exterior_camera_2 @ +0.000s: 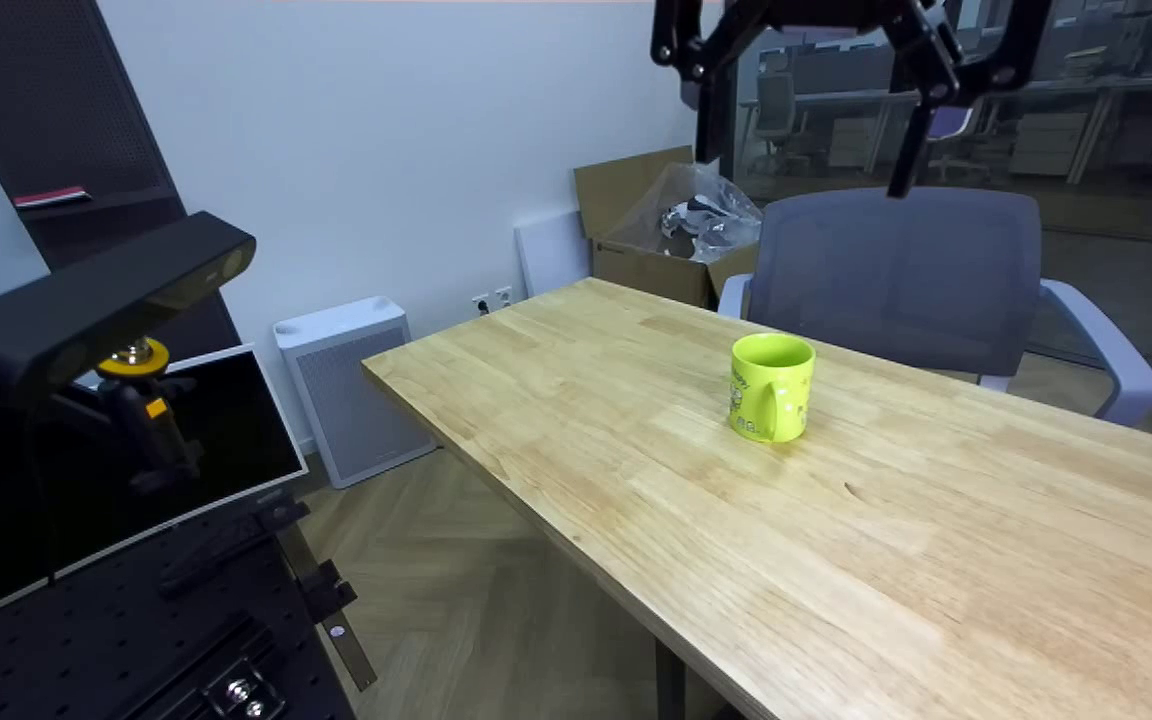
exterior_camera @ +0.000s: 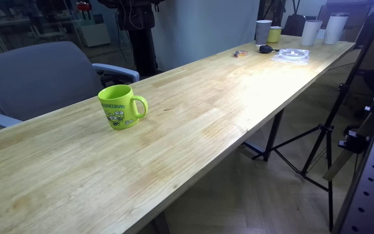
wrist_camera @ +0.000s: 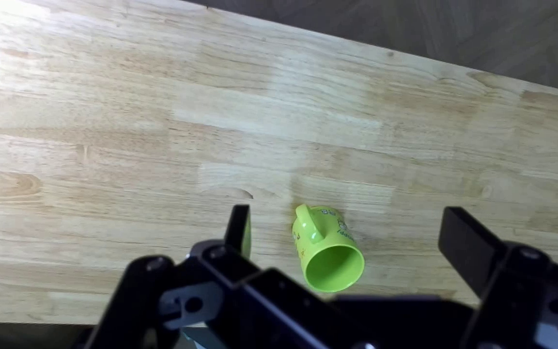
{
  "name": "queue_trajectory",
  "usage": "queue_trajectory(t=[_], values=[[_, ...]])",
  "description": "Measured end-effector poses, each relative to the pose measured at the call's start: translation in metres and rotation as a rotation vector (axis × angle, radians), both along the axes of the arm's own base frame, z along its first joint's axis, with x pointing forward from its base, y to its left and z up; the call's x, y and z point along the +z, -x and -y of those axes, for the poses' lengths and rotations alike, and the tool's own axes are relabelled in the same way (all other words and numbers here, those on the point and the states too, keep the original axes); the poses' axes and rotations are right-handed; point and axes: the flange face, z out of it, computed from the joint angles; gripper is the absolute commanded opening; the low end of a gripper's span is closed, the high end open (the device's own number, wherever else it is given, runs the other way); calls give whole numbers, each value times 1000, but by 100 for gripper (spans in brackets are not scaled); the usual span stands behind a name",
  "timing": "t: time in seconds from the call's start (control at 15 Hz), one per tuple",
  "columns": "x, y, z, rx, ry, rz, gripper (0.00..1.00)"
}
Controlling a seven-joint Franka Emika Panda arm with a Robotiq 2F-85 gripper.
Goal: Move the yellow mug forwards
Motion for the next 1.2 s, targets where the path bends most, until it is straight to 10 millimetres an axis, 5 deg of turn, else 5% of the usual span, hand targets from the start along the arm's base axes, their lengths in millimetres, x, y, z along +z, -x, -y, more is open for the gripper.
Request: queue_trajectory(t=[0.6,1.2], values=[[-40,-84,4,-4,94,-20,100],[-40,-81,4,-2,93,-21,100]])
